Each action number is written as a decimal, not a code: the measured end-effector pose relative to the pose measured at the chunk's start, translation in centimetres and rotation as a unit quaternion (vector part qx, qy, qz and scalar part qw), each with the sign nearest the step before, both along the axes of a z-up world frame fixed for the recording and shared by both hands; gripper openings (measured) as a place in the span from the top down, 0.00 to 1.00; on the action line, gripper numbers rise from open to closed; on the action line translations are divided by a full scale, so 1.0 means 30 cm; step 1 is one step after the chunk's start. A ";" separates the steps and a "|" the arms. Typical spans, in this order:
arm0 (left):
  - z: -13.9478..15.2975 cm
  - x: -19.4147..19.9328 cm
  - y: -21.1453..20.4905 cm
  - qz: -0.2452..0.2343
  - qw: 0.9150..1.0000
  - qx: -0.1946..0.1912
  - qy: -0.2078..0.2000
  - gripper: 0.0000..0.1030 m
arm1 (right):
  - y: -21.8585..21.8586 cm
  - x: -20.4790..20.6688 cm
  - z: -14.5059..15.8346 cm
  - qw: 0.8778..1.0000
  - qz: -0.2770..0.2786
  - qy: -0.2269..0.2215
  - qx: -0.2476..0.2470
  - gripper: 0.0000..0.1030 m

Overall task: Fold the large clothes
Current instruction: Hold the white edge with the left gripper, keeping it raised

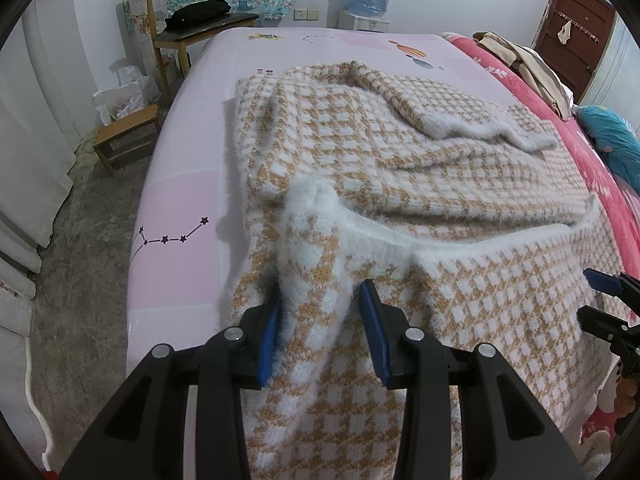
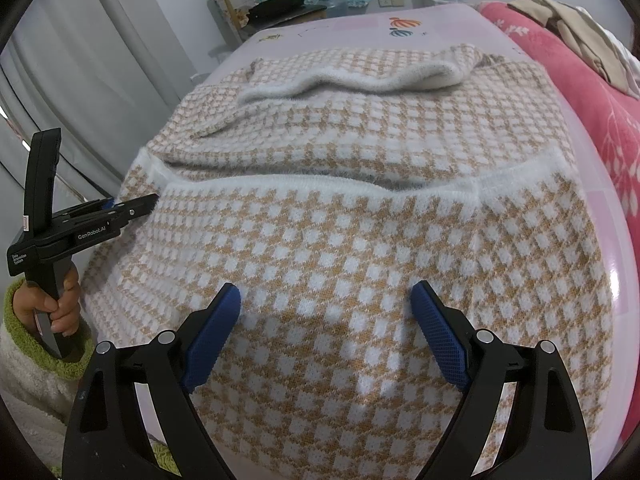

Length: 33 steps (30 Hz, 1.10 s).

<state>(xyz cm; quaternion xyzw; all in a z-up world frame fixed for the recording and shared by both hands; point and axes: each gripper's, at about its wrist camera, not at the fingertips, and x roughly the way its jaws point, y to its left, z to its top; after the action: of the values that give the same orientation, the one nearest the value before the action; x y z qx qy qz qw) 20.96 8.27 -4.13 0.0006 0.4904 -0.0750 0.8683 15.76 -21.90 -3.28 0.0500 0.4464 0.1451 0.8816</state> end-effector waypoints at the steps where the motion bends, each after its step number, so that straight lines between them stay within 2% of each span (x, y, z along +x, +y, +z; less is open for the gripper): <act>1: 0.000 0.000 0.000 0.000 1.000 0.000 0.000 0.64 | 0.000 0.000 0.000 1.000 0.000 0.000 0.000 0.19; 33: 0.002 -0.002 -0.001 0.000 1.000 0.007 -0.001 0.64 | 0.003 -0.001 0.006 1.000 0.000 0.001 -0.001 0.19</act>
<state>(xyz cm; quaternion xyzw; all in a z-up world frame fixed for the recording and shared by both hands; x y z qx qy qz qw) 20.90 8.23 -4.06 0.0066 0.4903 -0.0721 0.8686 15.73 -21.82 -3.11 0.0490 0.4476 0.1447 0.8811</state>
